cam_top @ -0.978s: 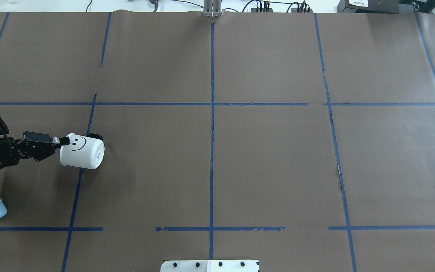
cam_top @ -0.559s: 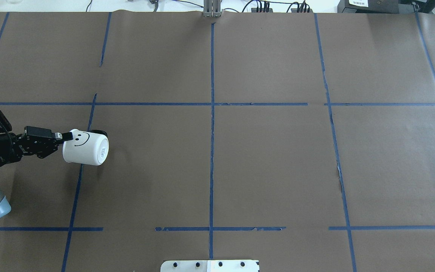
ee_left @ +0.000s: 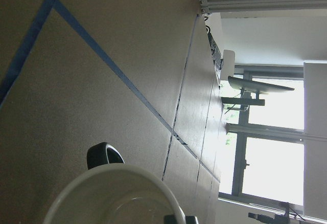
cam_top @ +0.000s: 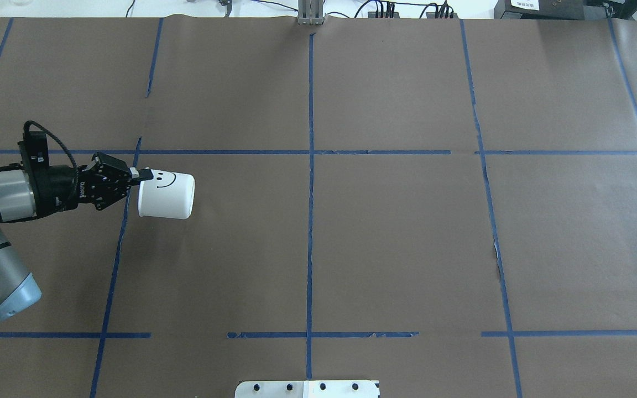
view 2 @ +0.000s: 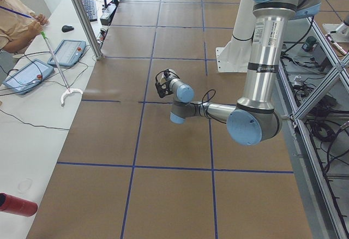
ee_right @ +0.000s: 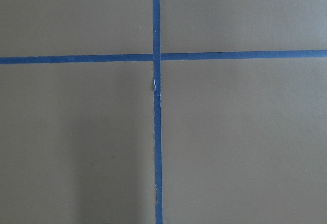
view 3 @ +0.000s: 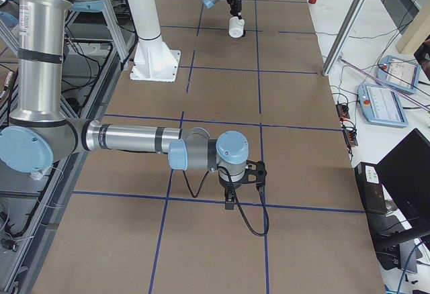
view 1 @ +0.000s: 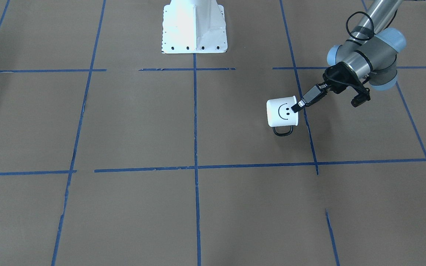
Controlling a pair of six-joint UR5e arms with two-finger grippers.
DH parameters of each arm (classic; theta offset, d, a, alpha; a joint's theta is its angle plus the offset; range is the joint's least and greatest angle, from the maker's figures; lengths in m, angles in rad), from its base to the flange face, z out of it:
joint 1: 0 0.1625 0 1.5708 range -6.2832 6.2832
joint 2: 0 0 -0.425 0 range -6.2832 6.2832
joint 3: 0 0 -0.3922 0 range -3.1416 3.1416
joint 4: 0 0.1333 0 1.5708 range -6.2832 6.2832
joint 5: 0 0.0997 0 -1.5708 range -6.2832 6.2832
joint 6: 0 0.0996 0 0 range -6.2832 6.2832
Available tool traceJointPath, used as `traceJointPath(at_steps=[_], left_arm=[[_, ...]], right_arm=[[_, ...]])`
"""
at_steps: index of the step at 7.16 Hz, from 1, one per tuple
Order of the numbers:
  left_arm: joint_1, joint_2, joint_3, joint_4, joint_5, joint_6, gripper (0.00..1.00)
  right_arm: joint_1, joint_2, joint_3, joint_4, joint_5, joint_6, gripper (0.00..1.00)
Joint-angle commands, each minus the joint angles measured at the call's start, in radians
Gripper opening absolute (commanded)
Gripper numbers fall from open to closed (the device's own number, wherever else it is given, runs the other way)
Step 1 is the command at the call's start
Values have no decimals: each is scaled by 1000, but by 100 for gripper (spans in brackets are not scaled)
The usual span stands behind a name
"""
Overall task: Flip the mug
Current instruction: 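Lift the mug with the left gripper and carry it toward the table center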
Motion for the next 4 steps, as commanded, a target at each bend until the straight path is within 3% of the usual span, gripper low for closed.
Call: traceJointPath(at_steps=[1,2,4], left_arm=[[4,-197,-133,634,-8,114,0],[6,-340,-132,900,-7,226,0],[29,-387,-135,1026,-2,230,0]], right_arm=[[0,0,0,0,0,0,100],[0,0,-1,0,0,0,100],[0,0,0,0,0,0,100]])
